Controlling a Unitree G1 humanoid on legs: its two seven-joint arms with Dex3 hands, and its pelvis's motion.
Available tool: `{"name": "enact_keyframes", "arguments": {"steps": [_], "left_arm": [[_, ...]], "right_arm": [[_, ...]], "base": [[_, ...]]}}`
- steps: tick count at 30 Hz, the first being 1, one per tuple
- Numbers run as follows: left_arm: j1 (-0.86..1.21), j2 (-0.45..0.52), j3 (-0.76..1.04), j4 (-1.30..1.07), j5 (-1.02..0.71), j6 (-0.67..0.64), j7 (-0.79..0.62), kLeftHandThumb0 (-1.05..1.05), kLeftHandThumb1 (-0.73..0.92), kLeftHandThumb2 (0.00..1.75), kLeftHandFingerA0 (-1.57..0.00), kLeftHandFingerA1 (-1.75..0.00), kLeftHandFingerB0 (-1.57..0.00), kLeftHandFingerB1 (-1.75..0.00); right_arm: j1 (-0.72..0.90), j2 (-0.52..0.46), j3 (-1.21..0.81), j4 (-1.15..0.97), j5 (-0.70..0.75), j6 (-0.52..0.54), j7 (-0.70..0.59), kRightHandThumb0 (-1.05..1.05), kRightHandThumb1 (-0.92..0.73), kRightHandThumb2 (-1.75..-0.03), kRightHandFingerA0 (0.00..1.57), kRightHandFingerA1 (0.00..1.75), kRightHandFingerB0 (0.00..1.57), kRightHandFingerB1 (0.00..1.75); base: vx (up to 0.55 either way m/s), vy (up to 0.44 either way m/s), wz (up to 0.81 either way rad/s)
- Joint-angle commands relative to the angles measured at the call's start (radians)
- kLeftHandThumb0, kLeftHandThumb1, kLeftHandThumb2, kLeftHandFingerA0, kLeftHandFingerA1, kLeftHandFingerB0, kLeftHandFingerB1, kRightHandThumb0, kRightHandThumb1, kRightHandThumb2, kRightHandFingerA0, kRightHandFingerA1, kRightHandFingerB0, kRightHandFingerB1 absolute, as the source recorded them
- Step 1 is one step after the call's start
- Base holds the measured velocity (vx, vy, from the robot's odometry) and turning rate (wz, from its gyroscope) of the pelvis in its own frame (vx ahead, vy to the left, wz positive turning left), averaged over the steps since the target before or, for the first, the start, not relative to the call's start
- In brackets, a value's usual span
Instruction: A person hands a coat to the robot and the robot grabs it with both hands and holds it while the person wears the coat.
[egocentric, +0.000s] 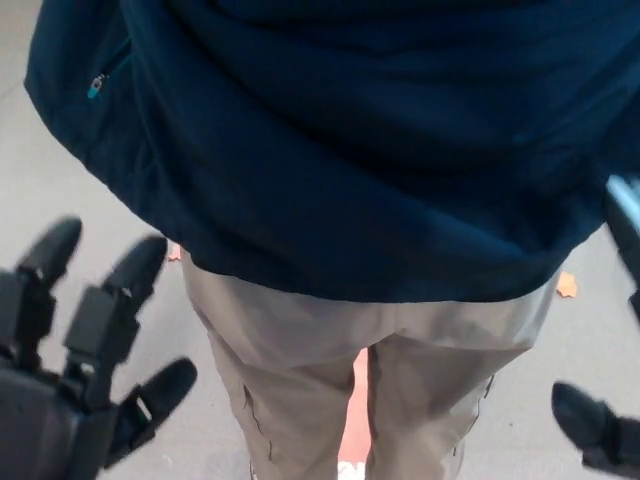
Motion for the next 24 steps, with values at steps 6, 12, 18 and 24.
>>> {"name": "enact_keyframes", "arguments": {"steps": [6,12,18,24], "left_arm": [[-0.115,0.033,-0.157,0.468,0.17,-0.038,0.36,-0.59,0.87,0.66,-0.3,-0.71,-0.31,-0.43],[-0.225,0.019,-0.218,0.672,0.116,-0.015,0.261,-0.62,0.68,0.77,-0.5,-0.66,-0.47,-0.49],[-0.311,0.013,-0.263,0.78,0.091,0.054,0.091,-0.54,0.77,0.64,-0.61,-0.5,-0.37,-0.39],[-0.354,0.0,-0.267,0.787,0.043,0.135,-0.102,-0.65,0.67,0.94,-0.47,-0.54,-0.19,-0.45]], "right_arm": [[0.066,-0.034,0.033,0.258,-0.191,0.01,-0.084,-0.68,-0.65,-0.97,0.02,0.48,0.04,0.33],[0.021,-0.066,0.054,0.27,-0.283,0.21,0.065,-0.27,-0.54,-1.05,0.1,0.52,0.09,0.5],[-0.038,-0.132,0.108,0.27,-0.338,0.382,0.338,-0.27,-0.56,-1.06,0.1,0.5,0.1,0.49],[-0.127,-0.175,0.145,0.309,-0.32,0.475,0.503,-0.51,-0.8,-0.68,0.27,0.34,0.27,0.33]], "base": [[0.0,0.0,0.0],[0.0,0.0,0.0],[0.0,0.0,0.0],[0.0,0.0,0.0]]}}
